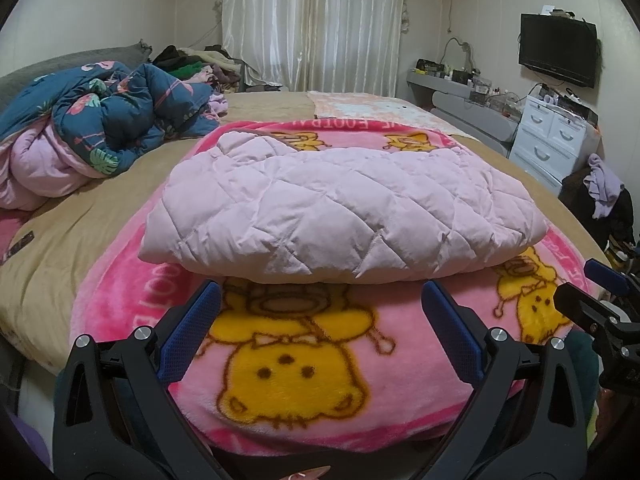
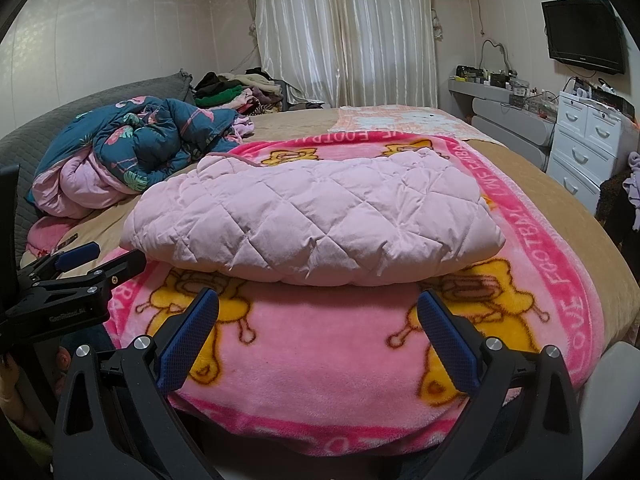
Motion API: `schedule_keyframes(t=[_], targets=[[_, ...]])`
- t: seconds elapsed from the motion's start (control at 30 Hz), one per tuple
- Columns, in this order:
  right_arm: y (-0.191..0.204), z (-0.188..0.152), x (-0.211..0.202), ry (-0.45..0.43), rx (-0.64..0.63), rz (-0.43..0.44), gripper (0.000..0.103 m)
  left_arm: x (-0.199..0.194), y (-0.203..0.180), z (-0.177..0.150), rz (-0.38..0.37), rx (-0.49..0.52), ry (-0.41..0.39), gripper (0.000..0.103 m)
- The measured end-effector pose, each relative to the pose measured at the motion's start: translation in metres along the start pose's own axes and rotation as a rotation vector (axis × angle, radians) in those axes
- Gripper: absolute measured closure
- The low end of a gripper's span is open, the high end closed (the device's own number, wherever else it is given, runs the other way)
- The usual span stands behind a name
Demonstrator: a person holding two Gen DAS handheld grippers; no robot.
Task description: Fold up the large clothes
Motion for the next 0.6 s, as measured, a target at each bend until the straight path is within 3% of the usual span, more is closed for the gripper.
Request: schedule_keyframes(t=[0.4,0.5,0.6], targets=[[-0.020,-0.001,-0.002,-0.019,0.039,-0.038,0.004,0.010,0.003,-0.003,0.008,-0.018,0.018,0.009],[-0.056,0.002,-0.005,-0.037,0.107,-0.101,0.004,0.024,0.022,-0.002,0.044,-0.058,0.058,0.009],[-0.126,0.004,-0.009,-0.066,0.216,-0.235,0.004,0.042,0.063,0.002,0.085,-0.116,0.097,0.009]])
Point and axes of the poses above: each gripper's, at about its wrist camera, not at the fingertips, and x roughly the way its jaws point, y to its left, z to its top, the point moved 1 cm from there along x, roughly the way its jaws point, and after that the axes turned 6 degrees about x, right-handed, at the moved point
